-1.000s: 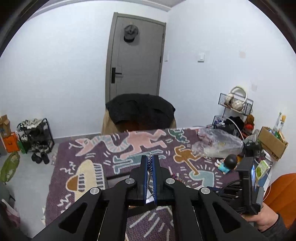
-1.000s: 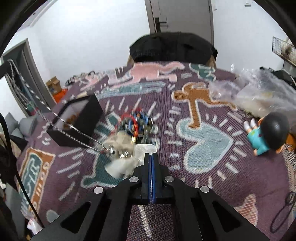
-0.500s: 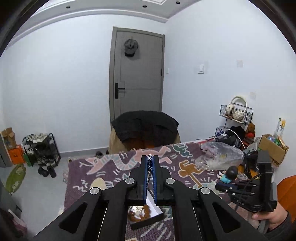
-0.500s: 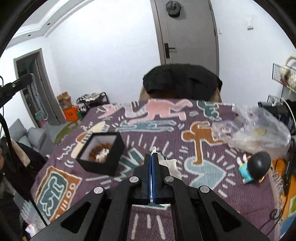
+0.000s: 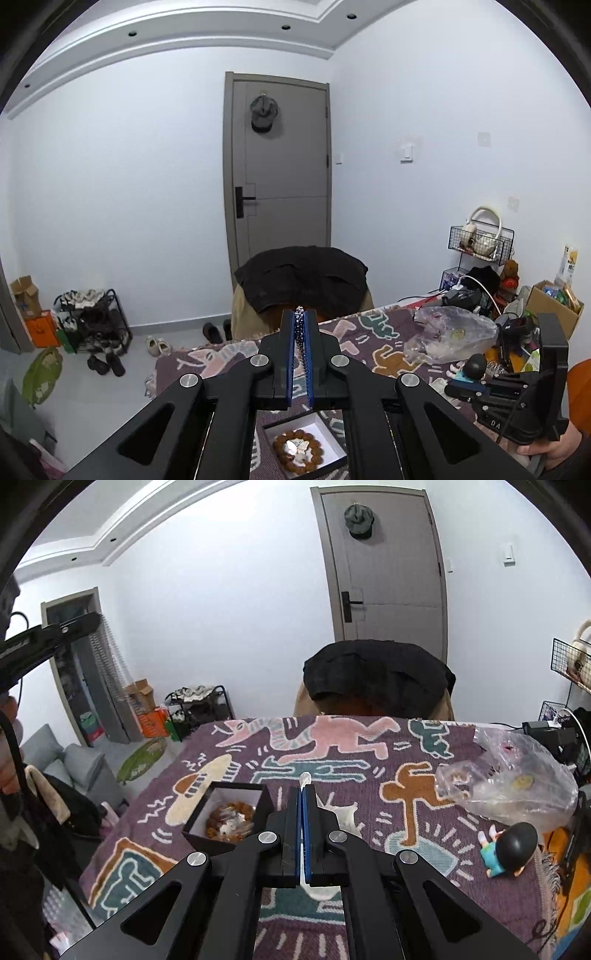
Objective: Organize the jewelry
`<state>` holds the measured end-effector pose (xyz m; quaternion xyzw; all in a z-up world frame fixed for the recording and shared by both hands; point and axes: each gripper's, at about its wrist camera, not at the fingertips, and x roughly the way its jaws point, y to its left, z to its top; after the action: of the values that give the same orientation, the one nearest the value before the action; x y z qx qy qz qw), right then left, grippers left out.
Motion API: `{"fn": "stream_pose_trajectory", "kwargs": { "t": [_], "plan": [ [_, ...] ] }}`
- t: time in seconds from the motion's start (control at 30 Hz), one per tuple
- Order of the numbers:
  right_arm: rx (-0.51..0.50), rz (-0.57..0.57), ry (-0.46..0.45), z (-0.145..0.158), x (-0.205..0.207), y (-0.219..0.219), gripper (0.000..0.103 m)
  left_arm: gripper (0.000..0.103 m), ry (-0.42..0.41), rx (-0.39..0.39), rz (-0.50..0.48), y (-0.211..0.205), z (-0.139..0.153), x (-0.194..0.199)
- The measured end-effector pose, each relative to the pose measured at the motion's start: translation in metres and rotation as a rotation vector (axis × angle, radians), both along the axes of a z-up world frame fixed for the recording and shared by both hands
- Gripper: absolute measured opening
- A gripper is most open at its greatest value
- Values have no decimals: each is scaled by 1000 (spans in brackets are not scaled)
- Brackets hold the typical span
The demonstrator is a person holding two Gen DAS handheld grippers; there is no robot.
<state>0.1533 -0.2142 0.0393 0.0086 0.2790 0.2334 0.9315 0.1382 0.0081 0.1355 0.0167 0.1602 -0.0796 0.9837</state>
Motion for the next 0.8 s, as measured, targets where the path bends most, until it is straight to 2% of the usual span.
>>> {"fn": "stream_pose_trajectory", "kwargs": {
  "t": [0.23, 0.4, 0.8],
  "plan": [
    [4, -4, 3, -2, 2, -2, 2, 4, 38, 28, -35, -18, -17, 19],
    [11, -4, 13, -6, 4, -3, 2, 4, 101, 24, -41, -17, -39, 37],
    [19, 36, 32, -13, 20, 17, 2, 6, 264, -105, 5, 21, -102, 75]
  ]
}}
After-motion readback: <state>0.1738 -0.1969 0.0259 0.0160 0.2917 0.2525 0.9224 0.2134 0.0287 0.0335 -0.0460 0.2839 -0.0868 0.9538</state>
